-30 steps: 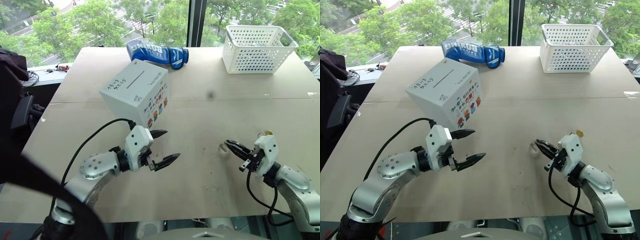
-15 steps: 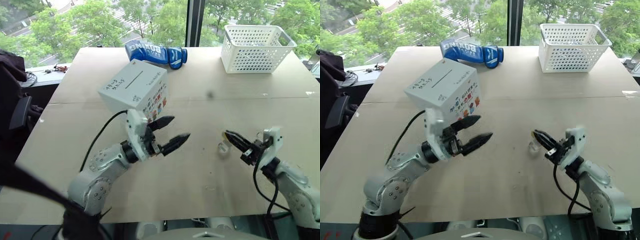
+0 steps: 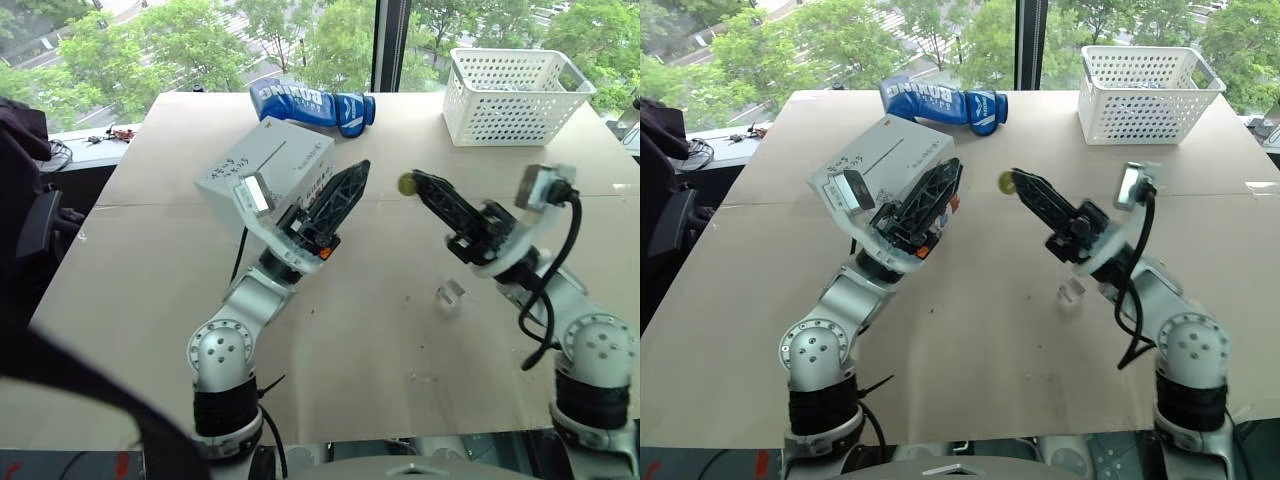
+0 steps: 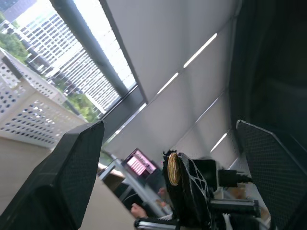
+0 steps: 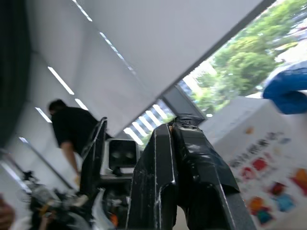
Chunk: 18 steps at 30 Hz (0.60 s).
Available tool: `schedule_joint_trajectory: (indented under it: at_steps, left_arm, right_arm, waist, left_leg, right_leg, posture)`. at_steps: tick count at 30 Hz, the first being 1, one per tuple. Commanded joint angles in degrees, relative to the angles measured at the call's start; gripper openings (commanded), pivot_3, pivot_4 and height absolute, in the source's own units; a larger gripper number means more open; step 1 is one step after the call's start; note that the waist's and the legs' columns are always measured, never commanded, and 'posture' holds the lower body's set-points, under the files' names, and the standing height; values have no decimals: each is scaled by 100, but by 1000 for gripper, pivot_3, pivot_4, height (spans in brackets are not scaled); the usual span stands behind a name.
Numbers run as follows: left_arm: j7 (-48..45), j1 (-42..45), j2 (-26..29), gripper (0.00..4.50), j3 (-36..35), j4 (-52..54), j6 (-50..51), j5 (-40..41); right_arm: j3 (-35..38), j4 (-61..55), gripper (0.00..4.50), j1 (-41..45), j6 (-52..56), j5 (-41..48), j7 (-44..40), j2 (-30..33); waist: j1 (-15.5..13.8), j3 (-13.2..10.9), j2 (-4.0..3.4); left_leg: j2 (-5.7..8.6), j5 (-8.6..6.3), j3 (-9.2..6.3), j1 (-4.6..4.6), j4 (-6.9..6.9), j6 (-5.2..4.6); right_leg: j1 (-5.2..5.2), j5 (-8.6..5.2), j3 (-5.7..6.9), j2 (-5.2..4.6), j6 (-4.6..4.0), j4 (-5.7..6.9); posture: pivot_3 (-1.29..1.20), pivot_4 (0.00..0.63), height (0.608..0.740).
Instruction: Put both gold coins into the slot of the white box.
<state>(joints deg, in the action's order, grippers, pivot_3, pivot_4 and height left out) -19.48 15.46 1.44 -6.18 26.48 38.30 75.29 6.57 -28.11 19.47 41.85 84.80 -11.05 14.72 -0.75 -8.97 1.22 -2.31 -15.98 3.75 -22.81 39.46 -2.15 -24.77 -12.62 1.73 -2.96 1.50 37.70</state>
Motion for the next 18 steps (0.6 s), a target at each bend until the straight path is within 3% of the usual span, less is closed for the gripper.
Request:
schedule_joint_trajectory:
  at_steps: [1,5,12,13,15,18]
  left_arm:
    - [19,-53,75,4500,77,208,-14,218]
    - [-36,-123,141,4500,93,243,-67,303]
    - [-128,-154,210,1647,154,254,-94,409]
    - [-135,-153,224,977,174,250,-89,417]
    - [-197,-164,299,99,235,254,-41,444]
    - [-255,-187,363,26,309,237,15,568]
  right_arm:
    - [-82,-30,19,202,-82,242,128,-117]
    - [-192,-4,19,263,-70,274,120,-205]
    - [-281,-45,0,276,-73,334,112,-239]
    - [-286,-44,0,287,-75,335,107,-233]
    - [-293,-41,0,311,-85,359,120,-227]
    - [-305,-61,0,343,-85,387,137,-208]
  waist:
    - [-6,0,0]
    - [8,0,0]
    - [8,0,0]
    - [8,0,0]
    - [7,0,0]
    - [7,0,0]
  left_leg:
    - [3,0,-7,-2,0,0]
    - [5,0,-8,-2,0,0]
    - [5,0,-11,-3,0,0]
    - [5,0,-11,-2,0,0]
    - [5,0,-12,-2,0,0]
    - [5,0,-11,-2,0,0]
  right_leg:
    - [0,-1,0,6,1,1]
    - [2,-1,-2,6,1,-1]
    - [1,-1,0,6,1,0]
    - [1,-1,0,6,1,0]
    - [1,-1,1,6,1,0]
    - [1,-1,0,6,0,0]
  posture:
    - [0,150,704]
    - [0,150,704]
    - [0,150,704]
    - [0,150,704]
    - [0,150,704]
    - [0,150,704]
